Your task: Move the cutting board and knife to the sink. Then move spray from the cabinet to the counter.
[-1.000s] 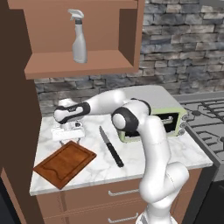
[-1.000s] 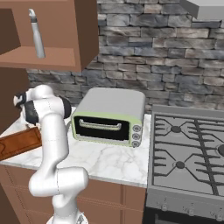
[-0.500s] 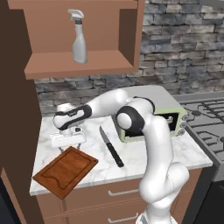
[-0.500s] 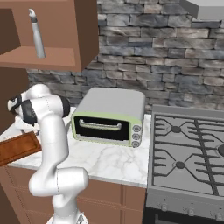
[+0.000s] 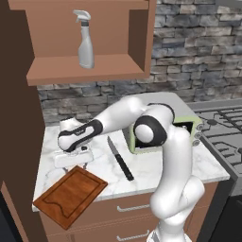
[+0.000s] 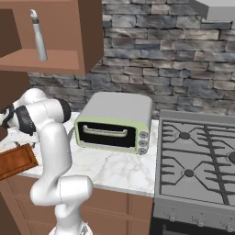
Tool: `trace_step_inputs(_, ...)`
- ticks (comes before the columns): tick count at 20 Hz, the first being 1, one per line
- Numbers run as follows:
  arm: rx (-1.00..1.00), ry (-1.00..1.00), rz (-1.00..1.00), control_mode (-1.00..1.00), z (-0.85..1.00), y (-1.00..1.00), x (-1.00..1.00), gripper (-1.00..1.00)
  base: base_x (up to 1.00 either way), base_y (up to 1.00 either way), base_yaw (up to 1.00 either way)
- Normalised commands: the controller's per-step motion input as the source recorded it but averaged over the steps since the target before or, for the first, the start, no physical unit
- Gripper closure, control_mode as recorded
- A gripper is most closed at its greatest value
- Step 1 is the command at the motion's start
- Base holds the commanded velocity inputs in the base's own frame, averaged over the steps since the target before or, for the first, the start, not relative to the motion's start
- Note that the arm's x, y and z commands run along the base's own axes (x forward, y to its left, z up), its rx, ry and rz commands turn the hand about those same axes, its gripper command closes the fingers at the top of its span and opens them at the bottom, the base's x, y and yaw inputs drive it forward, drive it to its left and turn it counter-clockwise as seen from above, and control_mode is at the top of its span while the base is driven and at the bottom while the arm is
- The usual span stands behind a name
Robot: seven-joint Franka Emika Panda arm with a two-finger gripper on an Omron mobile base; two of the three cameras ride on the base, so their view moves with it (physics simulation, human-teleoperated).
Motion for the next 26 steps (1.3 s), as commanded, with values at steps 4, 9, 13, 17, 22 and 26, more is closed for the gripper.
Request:
trace_step_inputs(4, 0.00, -0.10, 0.00, -1.00, 0.32, -0.14, 0.01, -1.00, 0.00, 0.00, 0.00)
trace_step_inputs(9, 0.00, -0.15, 0.03, -1.00, 0.45, -0.18, 0.02, -1.00, 0.00, 0.00, 0.00)
trace_step_inputs(13, 0.00, -0.13, 0.05, -1.00, 0.34, -0.06, 0.07, -1.00, 0.00, 0.00, 0.00)
trace_step_inputs(17, 0.00, -0.16, 0.07, -1.00, 0.42, -0.01, -0.04, -1.00, 0.00, 0.00, 0.00)
trace_step_inputs(22, 0.00, -0.27, 0.11, -1.00, 0.40, 0.00, -0.65, -1.00, 0.00, 0.00, 0.00)
trace_step_inputs(26, 0.00, -0.23, 0.12, -1.00, 0.08, 0.00, -0.97, -1.00, 0.00, 0.00, 0.00)
